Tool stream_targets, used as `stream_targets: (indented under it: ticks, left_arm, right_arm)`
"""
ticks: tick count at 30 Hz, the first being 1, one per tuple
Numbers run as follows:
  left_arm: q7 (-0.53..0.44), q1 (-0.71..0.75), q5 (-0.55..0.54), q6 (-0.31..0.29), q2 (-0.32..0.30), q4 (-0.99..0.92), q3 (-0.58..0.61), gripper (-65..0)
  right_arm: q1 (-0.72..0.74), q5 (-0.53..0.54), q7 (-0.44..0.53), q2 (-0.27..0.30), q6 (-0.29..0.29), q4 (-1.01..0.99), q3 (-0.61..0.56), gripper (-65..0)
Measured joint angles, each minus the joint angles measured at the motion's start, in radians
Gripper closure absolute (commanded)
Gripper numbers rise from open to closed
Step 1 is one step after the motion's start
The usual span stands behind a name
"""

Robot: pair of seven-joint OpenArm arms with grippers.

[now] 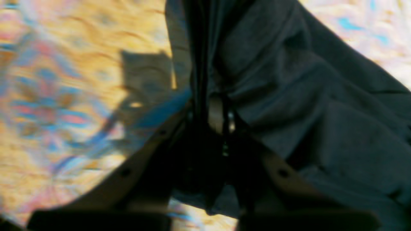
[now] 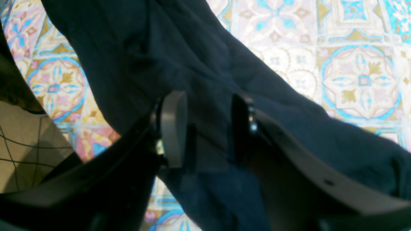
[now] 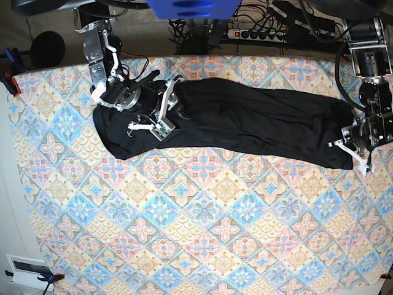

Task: Layout the t-shirt on the table in an organized manner, then fold the t-shirt properly
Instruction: 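Pull the grasped fabric inward toward the right gripper with the left gripper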

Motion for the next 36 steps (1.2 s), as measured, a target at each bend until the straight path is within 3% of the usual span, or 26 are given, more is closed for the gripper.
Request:
stream_targets:
  ticks: [3,6,11,17,21,33,36]
  left_arm:
    - [-0.077,-0.014,0.061,0.001,-0.03,0.0,0.001,-0.2]
    - [-0.076,-0.016,0.073,0.003,-0.054,0.008,0.0,-0.1]
    - [0.057,0.017,0.022,0.003,-0.035,0.16,-0.002,0.0]
    - [0.172,0.156,-0.04,0.005,0.084,0.474,-0.005,-0.1]
    - [0.186,0.185,-0.051,0.003,0.176,0.58,-0.005,-0.2]
    - [0.185,0.209,0.092,0.007,0.384,0.571,-0.004,-0.5]
    - [0.185,0.205,0.091,0.007,0.396,0.531,0.031,-4.4]
  right_arm:
    - [-0.001,0.0,0.0,0.0,0.0,0.0,0.0,-22.4]
    - [-0.005,0.0,0.0,0.0,0.0,0.0,0.003,-22.4]
    - [0.0,-0.001,0.0,0.0,0.0,0.0,0.006,-22.4]
    - [-0.002,0.0,0.0,-0.002,0.0,0.0,0.008,-22.4]
    - [-0.001,-0.001,0.0,0.0,0.0,0.001,0.008,-22.4]
    - [-0.003,-0.005,0.0,0.024,0.0,0.002,0.032,-22.4]
    - [-0.003,0.0,0.003,0.018,0.0,0.002,0.03,-22.4]
